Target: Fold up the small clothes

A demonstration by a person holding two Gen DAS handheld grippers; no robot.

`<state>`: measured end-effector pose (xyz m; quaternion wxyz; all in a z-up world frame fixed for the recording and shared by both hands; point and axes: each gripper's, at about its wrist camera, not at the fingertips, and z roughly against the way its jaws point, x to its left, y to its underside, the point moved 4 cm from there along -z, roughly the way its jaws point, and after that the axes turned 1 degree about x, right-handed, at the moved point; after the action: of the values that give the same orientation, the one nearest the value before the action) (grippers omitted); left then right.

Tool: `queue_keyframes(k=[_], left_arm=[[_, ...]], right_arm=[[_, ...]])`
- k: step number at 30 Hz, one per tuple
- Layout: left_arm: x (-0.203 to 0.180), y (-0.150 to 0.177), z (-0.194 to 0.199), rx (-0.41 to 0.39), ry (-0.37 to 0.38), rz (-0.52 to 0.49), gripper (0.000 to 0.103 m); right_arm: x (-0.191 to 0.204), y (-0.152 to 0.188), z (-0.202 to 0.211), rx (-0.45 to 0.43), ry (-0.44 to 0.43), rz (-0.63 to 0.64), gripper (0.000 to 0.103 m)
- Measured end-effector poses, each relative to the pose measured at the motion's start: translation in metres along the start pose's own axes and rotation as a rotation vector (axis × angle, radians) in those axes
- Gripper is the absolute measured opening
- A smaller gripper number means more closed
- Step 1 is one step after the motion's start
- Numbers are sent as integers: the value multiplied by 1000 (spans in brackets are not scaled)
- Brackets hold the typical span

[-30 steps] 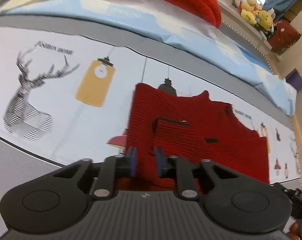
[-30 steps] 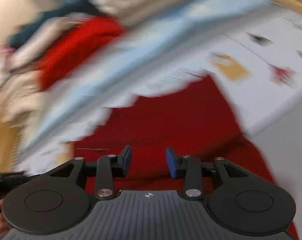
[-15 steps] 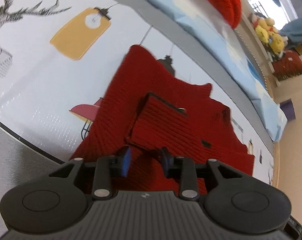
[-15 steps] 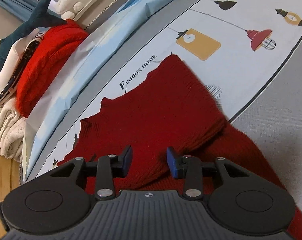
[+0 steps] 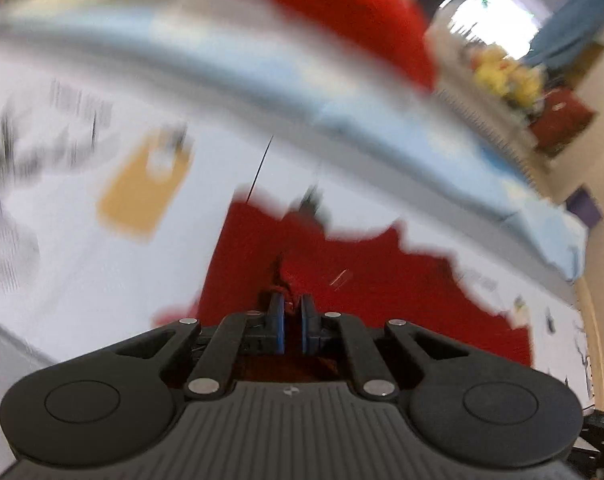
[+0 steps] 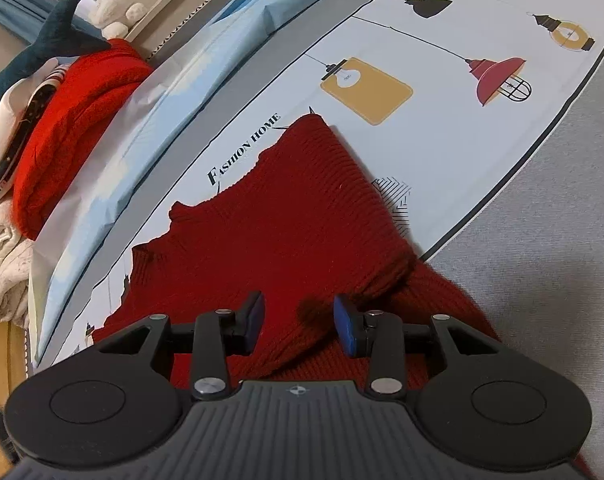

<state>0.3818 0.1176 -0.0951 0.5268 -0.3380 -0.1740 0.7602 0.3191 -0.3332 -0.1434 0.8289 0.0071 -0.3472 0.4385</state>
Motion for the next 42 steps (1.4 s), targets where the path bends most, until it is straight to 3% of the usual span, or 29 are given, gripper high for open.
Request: queue_keyframes(k=[3,7,9,13,16,21,26,28,32,35,40,42], left_arm=[[-16,-11,28,-91,4,-70,8],[4,1,1,92,-36,-3,9],[11,2,-3,101,-71,7,9],[-3,-5,3,48,-19,-55,9],[-5,6,-14,113,2,-62,9],[16,32,-39,238,-112,-17,9],[6,25,-28,177,-75,-63,9],[6,25,-28,167,-77,-82,9],[19,38,-40,256,-152,-109,9],[13,30,-19,186,-150,-142,9],[-7,23,39,4,-152,-295,11],[-10,25,60,-30,-149,-329,13]], right_arm=[[4,0,-3,-9,-4,-4,41],[6,1,-10,-14,-6,-21,40],[-4,2,-18,-6,22,-70,39],[-21,6,-26,20,99,-140,40],[-16,4,-19,-12,109,-109,40],[11,-1,-7,-99,65,65,40],[-21,-3,-25,-36,75,-69,37],[-21,-6,-22,-43,73,-64,37],[-20,-4,-24,-35,82,-36,37],[-20,-4,-12,-26,97,-71,40],[-4,-12,28,-122,77,38,40],[0,-13,46,-162,69,84,40]])
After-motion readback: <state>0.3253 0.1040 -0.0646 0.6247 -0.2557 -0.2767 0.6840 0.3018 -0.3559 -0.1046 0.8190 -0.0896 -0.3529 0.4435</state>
